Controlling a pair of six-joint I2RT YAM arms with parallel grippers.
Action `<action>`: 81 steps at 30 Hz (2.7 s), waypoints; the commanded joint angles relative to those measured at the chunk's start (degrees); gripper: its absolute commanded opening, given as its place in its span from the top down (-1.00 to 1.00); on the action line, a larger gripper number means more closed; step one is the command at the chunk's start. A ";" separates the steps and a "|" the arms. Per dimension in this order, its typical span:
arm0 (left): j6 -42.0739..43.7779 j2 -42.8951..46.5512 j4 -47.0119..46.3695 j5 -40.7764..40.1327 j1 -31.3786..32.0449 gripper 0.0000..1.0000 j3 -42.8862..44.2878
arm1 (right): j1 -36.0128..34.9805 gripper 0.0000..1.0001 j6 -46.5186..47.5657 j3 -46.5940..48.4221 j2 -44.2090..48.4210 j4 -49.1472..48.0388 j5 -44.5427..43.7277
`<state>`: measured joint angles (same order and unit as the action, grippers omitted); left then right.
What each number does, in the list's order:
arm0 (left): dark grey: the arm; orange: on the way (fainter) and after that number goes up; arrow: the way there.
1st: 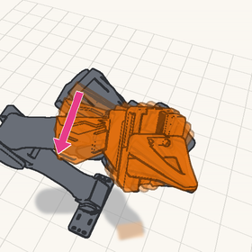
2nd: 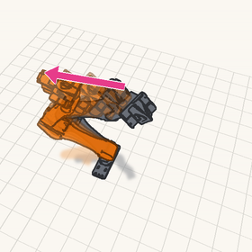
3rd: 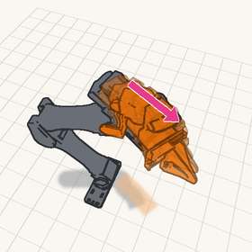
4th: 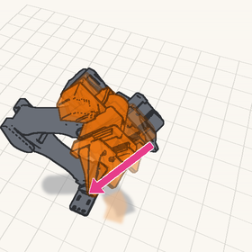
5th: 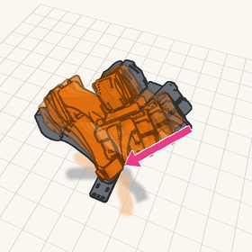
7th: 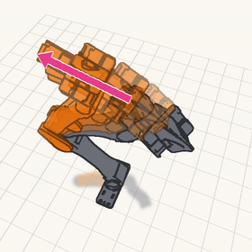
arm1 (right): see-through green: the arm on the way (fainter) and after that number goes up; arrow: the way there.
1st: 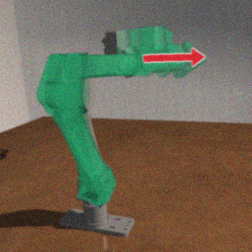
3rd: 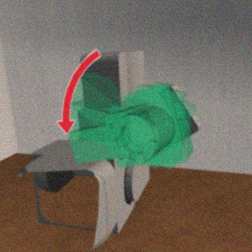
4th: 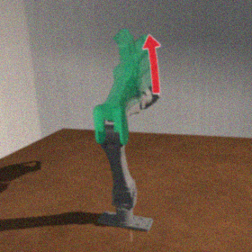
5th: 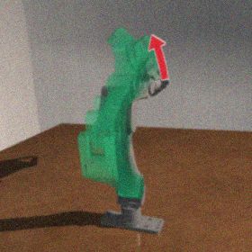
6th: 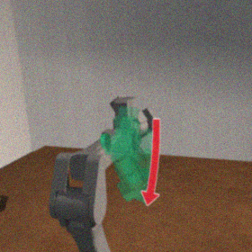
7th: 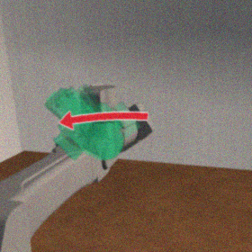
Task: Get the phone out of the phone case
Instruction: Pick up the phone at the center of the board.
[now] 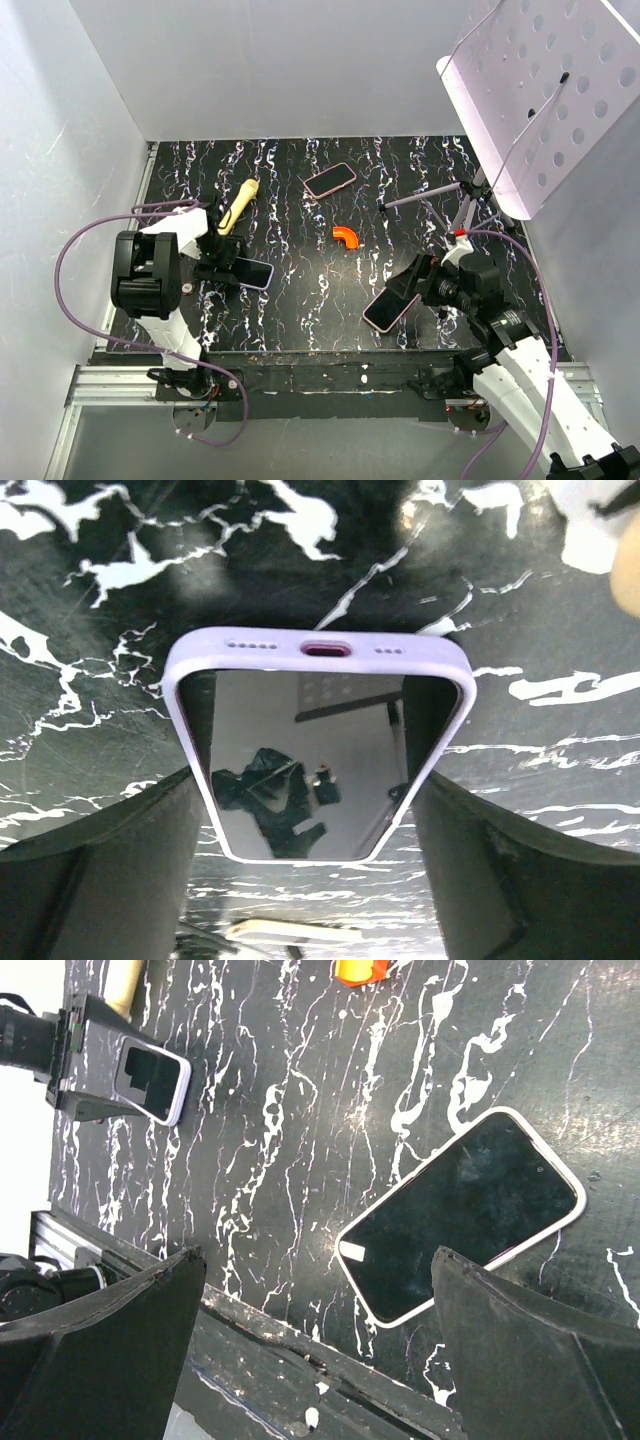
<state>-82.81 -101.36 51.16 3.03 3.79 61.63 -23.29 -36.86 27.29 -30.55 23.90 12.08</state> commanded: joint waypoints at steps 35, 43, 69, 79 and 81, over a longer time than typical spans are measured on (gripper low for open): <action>-20.45 50.11 -50.80 23.52 18.44 1.00 -39.13 | -42.36 -1.00 -3.57 11.83 -35.02 -35.31 -29.63; -26.17 50.30 -46.23 26.15 18.44 1.00 -35.78 | -43.68 -0.53 -5.41 14.10 -40.99 -41.65 -35.45; 39.61 58.74 -12.49 6.55 18.44 -0.95 -18.14 | -26.02 0.97 18.29 25.34 -38.89 -2.67 -16.57; 61.80 47.32 -20.64 36.66 18.79 -0.96 -12.40 | -22.50 0.97 32.81 35.29 -44.51 13.36 14.62; 62.15 46.26 -23.29 41.08 19.49 -0.97 -13.63 | -21.89 0.97 33.78 35.64 -45.56 13.89 19.54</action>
<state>-27.83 -53.41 32.56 28.86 22.33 49.12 -46.09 -9.50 59.70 -74.32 33.78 15.84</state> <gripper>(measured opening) 0.981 0.206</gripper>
